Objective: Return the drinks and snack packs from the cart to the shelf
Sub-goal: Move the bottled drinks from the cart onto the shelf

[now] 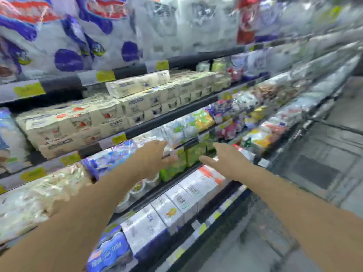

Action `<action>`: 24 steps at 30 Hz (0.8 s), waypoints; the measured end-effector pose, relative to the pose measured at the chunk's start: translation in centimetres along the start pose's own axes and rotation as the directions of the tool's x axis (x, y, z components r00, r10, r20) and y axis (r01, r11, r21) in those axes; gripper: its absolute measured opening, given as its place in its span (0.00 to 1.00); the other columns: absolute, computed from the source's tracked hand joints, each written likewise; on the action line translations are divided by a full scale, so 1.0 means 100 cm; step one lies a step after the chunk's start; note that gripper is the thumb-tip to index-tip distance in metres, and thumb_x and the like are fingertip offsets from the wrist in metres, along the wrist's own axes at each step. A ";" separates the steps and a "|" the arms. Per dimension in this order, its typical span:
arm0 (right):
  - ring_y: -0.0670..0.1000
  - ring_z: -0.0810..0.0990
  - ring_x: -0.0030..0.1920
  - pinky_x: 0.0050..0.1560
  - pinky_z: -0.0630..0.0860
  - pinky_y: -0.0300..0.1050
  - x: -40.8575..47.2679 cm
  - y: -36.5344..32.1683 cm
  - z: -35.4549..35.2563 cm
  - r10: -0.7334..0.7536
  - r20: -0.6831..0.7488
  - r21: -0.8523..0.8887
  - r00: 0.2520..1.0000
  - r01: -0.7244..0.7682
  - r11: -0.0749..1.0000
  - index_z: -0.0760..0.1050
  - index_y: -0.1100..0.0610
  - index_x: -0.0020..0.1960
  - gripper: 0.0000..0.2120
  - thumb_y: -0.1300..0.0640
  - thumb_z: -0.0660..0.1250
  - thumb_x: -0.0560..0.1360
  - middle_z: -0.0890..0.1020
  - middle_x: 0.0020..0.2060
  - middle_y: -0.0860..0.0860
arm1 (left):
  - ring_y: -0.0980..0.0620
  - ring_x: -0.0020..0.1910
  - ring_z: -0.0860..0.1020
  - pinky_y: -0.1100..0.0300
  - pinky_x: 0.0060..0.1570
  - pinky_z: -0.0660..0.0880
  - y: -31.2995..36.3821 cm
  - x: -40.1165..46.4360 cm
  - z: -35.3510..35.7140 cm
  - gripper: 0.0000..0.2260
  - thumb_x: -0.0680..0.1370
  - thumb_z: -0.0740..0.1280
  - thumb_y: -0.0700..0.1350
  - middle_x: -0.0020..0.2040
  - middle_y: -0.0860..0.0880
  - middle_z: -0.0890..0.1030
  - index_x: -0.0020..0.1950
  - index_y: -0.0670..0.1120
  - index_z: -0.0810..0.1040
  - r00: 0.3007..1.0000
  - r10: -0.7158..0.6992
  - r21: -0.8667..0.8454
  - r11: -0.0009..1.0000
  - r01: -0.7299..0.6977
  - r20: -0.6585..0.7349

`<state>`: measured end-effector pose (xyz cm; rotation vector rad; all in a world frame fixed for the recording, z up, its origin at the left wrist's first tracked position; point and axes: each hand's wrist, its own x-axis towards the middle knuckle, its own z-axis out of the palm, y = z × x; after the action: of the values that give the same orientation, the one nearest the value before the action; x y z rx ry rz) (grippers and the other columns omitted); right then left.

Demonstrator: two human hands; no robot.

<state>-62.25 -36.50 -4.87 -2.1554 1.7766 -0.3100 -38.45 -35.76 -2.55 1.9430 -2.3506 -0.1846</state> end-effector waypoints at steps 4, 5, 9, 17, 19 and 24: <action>0.58 0.71 0.70 0.67 0.72 0.57 -0.022 0.101 -0.025 0.139 -0.070 -0.010 0.988 -0.140 0.990 0.58 0.55 0.79 0.43 0.28 0.57 0.74 0.66 0.76 0.55 | 0.41 0.67 0.72 0.48 0.65 0.70 0.091 0.053 0.033 0.31 0.78 0.60 0.64 0.70 0.40 0.73 0.73 0.43 0.67 0.985 0.156 0.004 0.988 -0.157 0.072; 0.58 0.72 0.69 0.66 0.73 0.56 -0.026 0.122 -0.030 0.177 -0.082 -0.009 0.981 -0.178 0.984 0.58 0.55 0.79 0.43 0.28 0.57 0.74 0.67 0.75 0.55 | 0.41 0.66 0.73 0.48 0.63 0.71 0.112 0.065 0.041 0.32 0.78 0.59 0.64 0.69 0.40 0.73 0.72 0.43 0.68 0.976 0.199 -0.008 0.980 -0.199 0.083; 0.60 0.77 0.61 0.58 0.77 0.56 -0.035 0.195 -0.042 0.339 -0.092 0.017 0.936 -0.338 0.941 0.72 0.57 0.65 0.36 0.28 0.58 0.74 0.77 0.60 0.55 | 0.43 0.73 0.66 0.48 0.69 0.66 0.186 0.111 0.070 0.35 0.78 0.57 0.66 0.75 0.43 0.67 0.78 0.45 0.60 0.932 0.331 -0.033 0.944 -0.330 0.145; 0.60 0.68 0.73 0.70 0.68 0.57 -0.017 0.326 -0.048 0.595 -0.113 0.052 0.795 -0.593 0.803 0.61 0.58 0.77 0.42 0.29 0.57 0.75 0.67 0.74 0.57 | 0.43 0.74 0.64 0.48 0.69 0.65 0.303 0.235 0.124 0.36 0.78 0.56 0.66 0.76 0.43 0.65 0.79 0.45 0.58 0.808 0.535 -0.044 0.839 -0.542 0.248; 0.58 0.65 0.75 0.73 0.66 0.56 -0.010 0.352 -0.054 0.648 -0.099 0.056 0.755 -0.646 0.761 0.57 0.59 0.79 0.43 0.30 0.57 0.75 0.65 0.76 0.56 | 0.42 0.74 0.63 0.47 0.69 0.65 0.330 0.268 0.136 0.37 0.78 0.56 0.67 0.76 0.42 0.65 0.79 0.45 0.58 0.768 0.580 -0.063 0.807 -0.587 0.273; 0.58 0.68 0.73 0.71 0.67 0.54 0.003 0.411 -0.066 0.762 -0.115 0.091 0.637 -0.757 0.647 0.60 0.59 0.77 0.40 0.32 0.58 0.76 0.68 0.74 0.57 | 0.42 0.75 0.63 0.47 0.69 0.64 0.395 0.338 0.164 0.37 0.78 0.55 0.67 0.76 0.42 0.64 0.79 0.45 0.58 0.652 0.675 -0.107 0.718 -0.687 0.346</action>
<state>-101.96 -44.43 -14.64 -1.1742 2.5424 -0.2678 -85.51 -60.97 -13.26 0.9301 -3.1536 -0.4746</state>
